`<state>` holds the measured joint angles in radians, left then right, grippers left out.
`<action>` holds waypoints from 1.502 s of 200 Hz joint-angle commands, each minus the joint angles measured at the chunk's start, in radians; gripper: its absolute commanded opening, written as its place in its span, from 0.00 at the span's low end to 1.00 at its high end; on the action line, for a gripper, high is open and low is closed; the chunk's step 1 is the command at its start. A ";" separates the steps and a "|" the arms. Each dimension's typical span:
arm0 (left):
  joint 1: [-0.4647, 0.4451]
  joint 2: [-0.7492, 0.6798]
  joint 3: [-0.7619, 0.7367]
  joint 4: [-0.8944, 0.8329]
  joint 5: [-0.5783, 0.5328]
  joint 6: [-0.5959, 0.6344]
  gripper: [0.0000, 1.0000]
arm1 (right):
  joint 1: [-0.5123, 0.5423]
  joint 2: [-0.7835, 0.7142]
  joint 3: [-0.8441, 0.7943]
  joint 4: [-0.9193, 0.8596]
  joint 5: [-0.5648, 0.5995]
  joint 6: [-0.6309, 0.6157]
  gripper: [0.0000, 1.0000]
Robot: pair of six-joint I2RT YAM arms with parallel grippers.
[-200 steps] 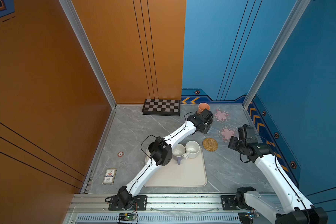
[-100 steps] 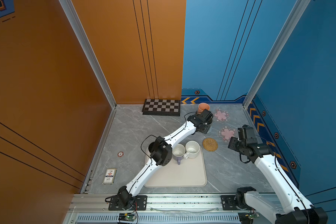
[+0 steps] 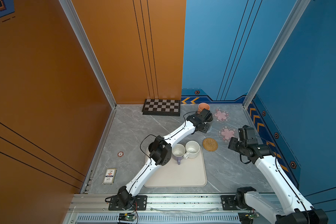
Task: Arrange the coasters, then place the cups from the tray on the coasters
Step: 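Set the grey mug on the blue knitted coaster and open the left gripper, then raise the left gripper off the grey mug and draw it back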
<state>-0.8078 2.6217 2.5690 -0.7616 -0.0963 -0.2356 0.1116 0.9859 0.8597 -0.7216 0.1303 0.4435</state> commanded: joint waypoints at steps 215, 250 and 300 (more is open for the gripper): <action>0.019 -0.285 -0.164 0.003 0.019 -0.040 0.28 | -0.004 -0.062 0.002 -0.034 -0.034 0.037 0.62; 0.034 -0.428 -0.245 0.005 -0.036 0.006 0.29 | -0.005 -0.053 0.020 -0.042 -0.052 0.055 0.62; 0.056 -0.529 -0.385 0.005 -0.086 -0.005 0.29 | 0.011 -0.026 0.066 -0.062 -0.055 0.091 0.61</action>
<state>-0.7654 2.0888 2.2509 -0.7433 -0.1383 -0.2512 0.1127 0.9455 0.8806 -0.7410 0.0807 0.5011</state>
